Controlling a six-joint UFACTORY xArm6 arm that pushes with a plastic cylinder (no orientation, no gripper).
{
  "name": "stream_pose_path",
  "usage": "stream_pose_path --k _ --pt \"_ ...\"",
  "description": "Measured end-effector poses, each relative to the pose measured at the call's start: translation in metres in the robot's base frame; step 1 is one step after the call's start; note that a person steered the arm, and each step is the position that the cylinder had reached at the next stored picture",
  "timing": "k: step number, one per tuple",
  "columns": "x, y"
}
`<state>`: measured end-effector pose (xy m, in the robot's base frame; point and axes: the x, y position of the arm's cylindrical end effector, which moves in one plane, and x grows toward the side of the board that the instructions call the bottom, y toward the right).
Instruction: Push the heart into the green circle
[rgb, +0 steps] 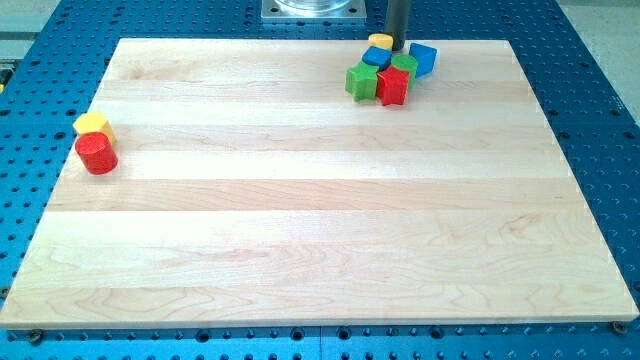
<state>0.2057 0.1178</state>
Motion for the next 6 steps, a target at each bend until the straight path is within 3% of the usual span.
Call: stream_pose_path --k 1,2,3,5,6 --pt "0.016 0.01" --pt "-0.012 -0.011" --pt "0.005 -0.064" --pt "0.019 -0.006" --pt "0.003 -0.017"
